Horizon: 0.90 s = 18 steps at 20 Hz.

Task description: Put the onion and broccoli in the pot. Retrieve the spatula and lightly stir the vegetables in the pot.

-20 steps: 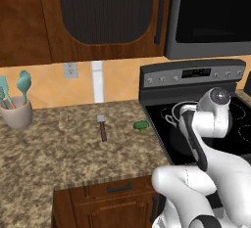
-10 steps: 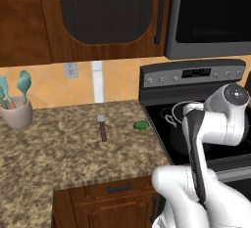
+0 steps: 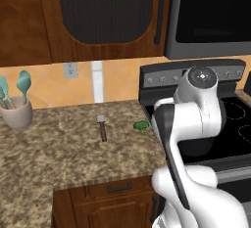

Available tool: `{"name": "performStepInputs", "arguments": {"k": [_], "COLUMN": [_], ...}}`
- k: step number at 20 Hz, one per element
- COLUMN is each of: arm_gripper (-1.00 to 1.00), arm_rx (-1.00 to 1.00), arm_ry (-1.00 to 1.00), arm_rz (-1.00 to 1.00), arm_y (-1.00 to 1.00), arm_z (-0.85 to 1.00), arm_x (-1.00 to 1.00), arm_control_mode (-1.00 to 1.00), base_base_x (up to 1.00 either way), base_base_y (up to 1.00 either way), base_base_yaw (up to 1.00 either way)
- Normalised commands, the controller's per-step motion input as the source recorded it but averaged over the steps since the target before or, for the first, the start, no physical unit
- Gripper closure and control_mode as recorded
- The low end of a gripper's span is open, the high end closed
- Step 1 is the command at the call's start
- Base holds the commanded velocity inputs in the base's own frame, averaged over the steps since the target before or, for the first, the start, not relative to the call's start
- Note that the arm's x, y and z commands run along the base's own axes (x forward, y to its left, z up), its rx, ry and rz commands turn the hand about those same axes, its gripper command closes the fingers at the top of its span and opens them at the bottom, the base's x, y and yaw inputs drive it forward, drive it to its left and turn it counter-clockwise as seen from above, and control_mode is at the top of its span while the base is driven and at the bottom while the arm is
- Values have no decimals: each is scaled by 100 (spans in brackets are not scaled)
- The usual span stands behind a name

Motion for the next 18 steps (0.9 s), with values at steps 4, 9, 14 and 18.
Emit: {"name": "performStepInputs", "arguments": {"k": [4, 9, 14, 18], "arm_gripper": [-100, -100, -100, -100], "arm_rx": [-23, -24, -19, -18], "arm_ry": [17, 30, 16, 2], "arm_rz": [30, 30, 18, 1], "arm_y": [90, 44, 16, 0], "arm_z": [-33, -83, -80, -49], "arm_x": [16, 80, 79, 78], "arm_control_mode": [-100, -100, -100, -100], "base_base_x": [0, 0, 0, 0], "base_base_y": [0, 0, 0, 0], "base_base_yaw": [0, 0, 0, 0]}}
